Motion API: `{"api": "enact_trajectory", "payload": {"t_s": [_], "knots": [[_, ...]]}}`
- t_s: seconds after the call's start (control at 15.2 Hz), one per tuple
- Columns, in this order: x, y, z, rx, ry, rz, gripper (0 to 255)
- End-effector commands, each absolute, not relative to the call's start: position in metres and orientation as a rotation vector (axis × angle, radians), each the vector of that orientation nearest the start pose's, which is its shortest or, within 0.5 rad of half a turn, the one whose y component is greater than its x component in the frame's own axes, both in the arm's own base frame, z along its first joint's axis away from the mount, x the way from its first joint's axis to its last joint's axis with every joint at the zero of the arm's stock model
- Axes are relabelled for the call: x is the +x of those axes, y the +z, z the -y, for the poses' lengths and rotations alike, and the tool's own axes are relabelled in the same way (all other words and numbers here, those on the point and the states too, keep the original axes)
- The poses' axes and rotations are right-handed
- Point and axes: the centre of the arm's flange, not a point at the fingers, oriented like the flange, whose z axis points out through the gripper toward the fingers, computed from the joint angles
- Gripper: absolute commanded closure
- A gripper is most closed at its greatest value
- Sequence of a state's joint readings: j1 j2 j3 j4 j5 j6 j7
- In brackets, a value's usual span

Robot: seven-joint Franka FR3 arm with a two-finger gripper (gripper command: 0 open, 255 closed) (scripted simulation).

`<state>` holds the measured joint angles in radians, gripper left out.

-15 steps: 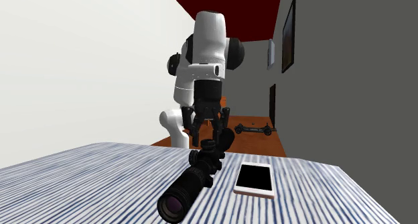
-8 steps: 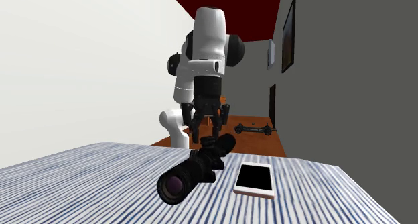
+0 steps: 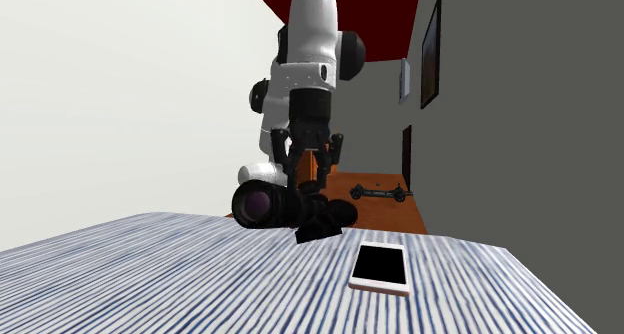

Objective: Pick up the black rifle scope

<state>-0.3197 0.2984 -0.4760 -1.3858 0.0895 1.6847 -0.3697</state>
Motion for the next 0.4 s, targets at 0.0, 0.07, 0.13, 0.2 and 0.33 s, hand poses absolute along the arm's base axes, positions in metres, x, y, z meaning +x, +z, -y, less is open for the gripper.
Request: {"api": "enact_trajectory", "payload": {"t_s": [0.0, 0.07, 0.13, 0.2, 0.33], "knots": [[0.486, 0.571, 0.424, -3.13, -0.006, -0.658, 255], [0.486, 0.576, 0.424, -3.13, -0.006, -0.658, 255], [0.486, 0.582, 0.424, -3.13, -0.006, -0.658, 255], [0.486, 0.587, 0.424, -3.13, -0.006, -0.658, 255], [0.486, 0.588, 0.424, -3.13, -0.006, -0.658, 255]]}}
